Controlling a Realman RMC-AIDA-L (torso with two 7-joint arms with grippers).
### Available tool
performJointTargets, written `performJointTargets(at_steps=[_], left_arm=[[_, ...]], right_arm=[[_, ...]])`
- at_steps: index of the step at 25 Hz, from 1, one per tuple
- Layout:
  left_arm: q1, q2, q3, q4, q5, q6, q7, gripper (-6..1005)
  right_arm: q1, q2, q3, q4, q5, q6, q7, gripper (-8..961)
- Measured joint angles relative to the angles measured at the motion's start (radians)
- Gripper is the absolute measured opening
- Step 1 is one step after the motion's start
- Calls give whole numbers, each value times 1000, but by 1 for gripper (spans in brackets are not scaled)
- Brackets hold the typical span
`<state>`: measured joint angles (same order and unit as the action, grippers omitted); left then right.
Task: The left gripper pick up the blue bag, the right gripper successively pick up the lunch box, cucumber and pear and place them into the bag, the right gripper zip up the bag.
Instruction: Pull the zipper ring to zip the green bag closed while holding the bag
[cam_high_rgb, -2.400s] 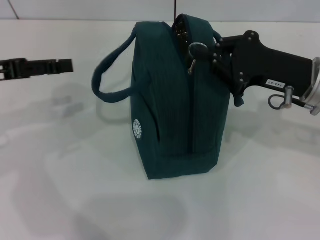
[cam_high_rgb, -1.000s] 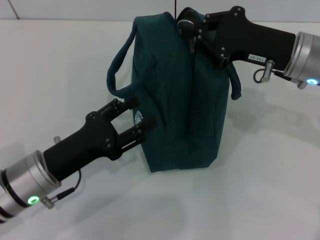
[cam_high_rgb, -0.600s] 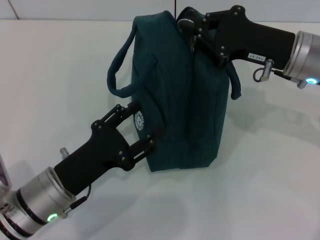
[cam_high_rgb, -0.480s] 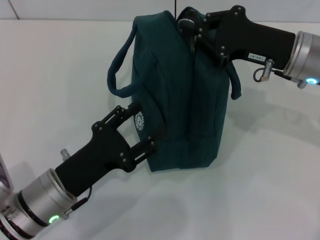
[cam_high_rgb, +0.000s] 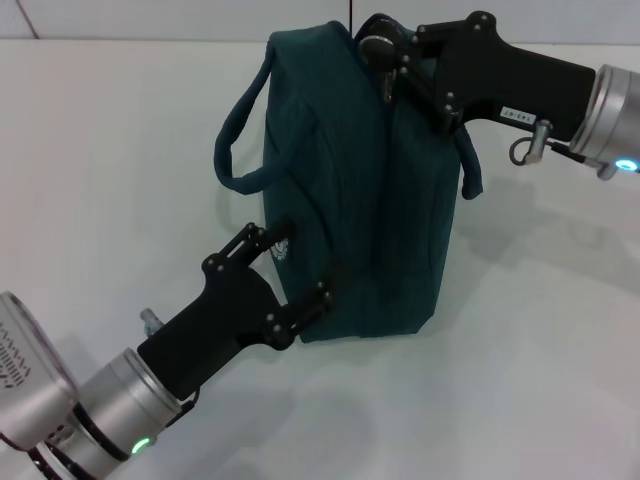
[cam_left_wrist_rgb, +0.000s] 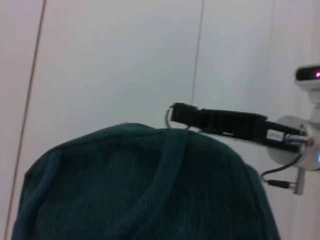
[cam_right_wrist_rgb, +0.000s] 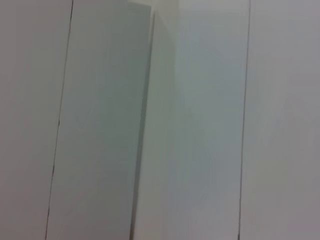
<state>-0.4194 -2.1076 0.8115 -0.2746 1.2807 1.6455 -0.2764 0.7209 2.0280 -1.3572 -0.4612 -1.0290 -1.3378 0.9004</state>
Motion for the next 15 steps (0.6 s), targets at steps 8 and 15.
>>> performJointTargets(at_steps=[8, 15], left_arm=[[-20, 0, -57, -32, -8, -44, 21, 758], [-30, 0, -61, -29, -6, -49, 14, 700]], right_arm=[[-10, 0, -3, 7, 11, -7, 0, 17], [-21, 0, -1, 8, 15, -22, 2, 17]])
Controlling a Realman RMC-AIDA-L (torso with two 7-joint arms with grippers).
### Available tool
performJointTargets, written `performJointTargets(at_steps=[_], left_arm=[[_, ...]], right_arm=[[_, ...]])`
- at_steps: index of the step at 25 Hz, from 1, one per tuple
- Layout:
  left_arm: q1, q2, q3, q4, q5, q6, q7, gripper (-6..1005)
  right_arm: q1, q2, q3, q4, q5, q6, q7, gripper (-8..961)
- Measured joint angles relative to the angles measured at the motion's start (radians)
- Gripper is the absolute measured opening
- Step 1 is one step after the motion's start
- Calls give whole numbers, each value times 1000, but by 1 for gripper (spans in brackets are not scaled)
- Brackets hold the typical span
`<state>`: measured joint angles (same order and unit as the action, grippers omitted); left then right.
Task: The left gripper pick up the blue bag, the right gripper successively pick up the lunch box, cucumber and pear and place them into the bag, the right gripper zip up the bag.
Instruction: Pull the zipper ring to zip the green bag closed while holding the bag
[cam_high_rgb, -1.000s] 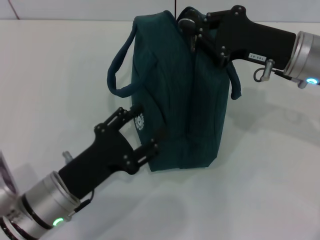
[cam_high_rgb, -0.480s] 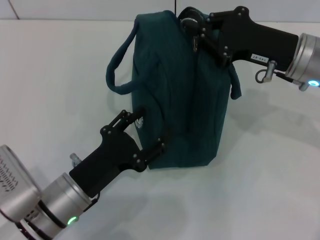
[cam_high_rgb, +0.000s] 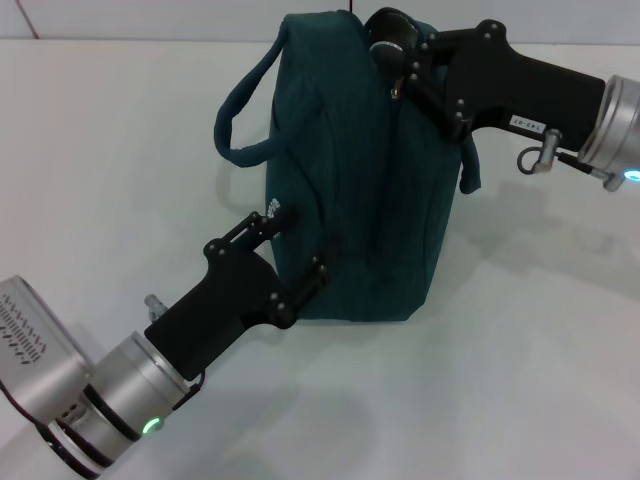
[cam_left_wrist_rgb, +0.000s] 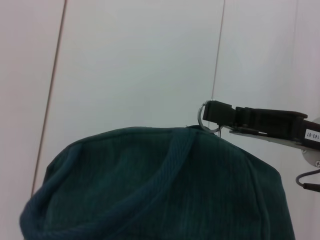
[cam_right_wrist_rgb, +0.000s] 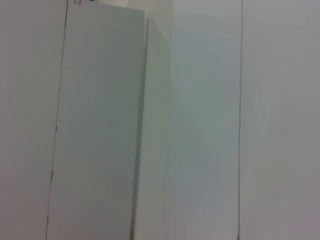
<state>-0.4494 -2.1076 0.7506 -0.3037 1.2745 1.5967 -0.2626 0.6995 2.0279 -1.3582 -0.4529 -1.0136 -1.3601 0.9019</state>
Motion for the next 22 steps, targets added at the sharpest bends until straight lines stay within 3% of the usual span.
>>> performJointTargets(at_steps=[8, 19, 22], left_arm=[[-20, 0, 7, 14, 2, -15, -38, 551], [-35, 0, 20, 64, 6, -49, -85, 125], [-27, 2, 56, 113, 6, -51, -133, 68]], right_arm=[[-7, -2, -3, 1, 7, -23, 2, 17], [-22, -3, -2, 1, 6, -43, 2, 17], [-24, -4, 4, 0, 9, -48, 0, 17]])
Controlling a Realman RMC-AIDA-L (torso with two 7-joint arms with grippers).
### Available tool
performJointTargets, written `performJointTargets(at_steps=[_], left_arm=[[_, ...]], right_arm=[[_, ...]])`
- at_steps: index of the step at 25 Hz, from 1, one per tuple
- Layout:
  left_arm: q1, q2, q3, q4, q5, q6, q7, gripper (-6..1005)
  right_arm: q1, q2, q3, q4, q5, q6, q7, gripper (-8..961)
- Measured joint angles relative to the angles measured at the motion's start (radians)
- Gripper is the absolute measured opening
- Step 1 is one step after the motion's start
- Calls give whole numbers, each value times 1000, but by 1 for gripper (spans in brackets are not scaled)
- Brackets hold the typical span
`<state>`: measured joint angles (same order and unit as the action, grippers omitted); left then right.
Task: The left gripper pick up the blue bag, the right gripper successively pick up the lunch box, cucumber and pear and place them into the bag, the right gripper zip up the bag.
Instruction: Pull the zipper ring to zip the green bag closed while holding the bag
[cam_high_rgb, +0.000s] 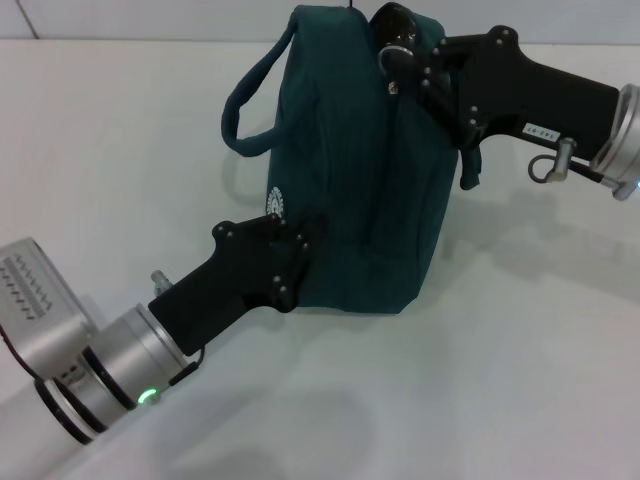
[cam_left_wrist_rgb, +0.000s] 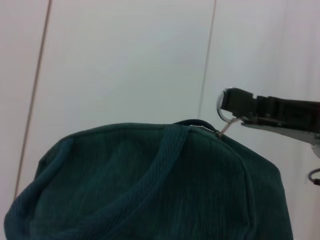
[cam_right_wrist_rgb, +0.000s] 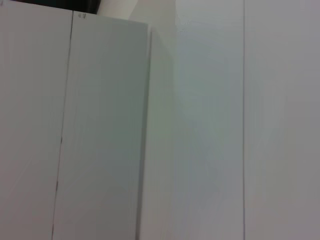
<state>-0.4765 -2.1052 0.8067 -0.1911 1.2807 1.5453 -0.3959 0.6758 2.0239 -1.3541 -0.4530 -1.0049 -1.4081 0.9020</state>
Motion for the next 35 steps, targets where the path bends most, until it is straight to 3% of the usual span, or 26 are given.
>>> performJointTargets(at_steps=[17, 26, 35], left_arm=[[85, 25, 236, 316, 1, -1, -257, 67], [127, 55, 252, 426, 66, 47, -374, 66], [151, 85, 252, 510, 123, 102, -429, 66]], right_arm=[[-12, -5, 49, -7, 4, 17, -17, 18], [-23, -10, 113, -13, 1, 22, -33, 18], [-28, -12, 114, -6, -8, 67, -51, 18]])
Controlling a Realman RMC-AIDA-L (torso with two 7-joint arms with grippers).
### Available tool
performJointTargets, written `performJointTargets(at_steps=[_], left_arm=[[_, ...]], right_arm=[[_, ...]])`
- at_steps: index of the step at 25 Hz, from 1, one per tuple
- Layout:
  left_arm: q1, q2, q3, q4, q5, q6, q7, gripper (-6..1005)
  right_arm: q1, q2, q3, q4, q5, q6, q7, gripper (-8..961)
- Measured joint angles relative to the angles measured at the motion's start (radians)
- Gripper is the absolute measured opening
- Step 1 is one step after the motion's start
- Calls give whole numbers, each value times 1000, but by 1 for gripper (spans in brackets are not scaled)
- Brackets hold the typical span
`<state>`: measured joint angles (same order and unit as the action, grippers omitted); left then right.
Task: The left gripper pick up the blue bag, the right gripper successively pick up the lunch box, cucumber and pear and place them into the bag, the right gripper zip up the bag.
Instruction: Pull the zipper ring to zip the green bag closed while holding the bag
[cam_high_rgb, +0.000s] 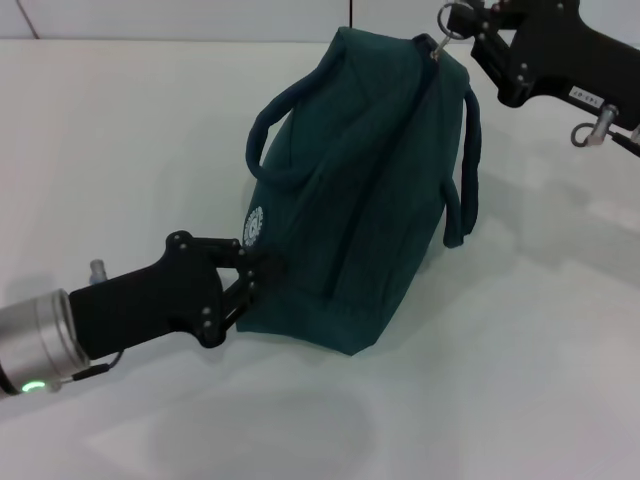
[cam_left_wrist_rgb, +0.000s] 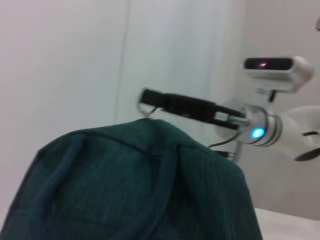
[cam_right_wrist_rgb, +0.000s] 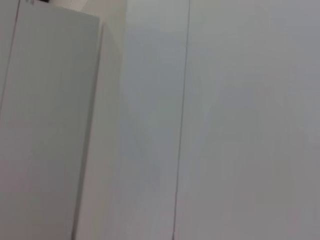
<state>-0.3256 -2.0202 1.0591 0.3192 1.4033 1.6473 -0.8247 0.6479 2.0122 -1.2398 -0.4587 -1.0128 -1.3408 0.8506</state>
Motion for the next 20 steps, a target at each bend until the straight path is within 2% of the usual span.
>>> performJointTargets(at_steps=[5, 20], left_arm=[[2, 23, -1, 61, 48, 66, -61, 66], [-17, 46, 0, 96, 94, 194, -72, 65]], right_arm=[[-2, 1, -4, 2, -24, 13, -4, 17], [-22, 8, -28, 5, -86, 48, -26, 17]])
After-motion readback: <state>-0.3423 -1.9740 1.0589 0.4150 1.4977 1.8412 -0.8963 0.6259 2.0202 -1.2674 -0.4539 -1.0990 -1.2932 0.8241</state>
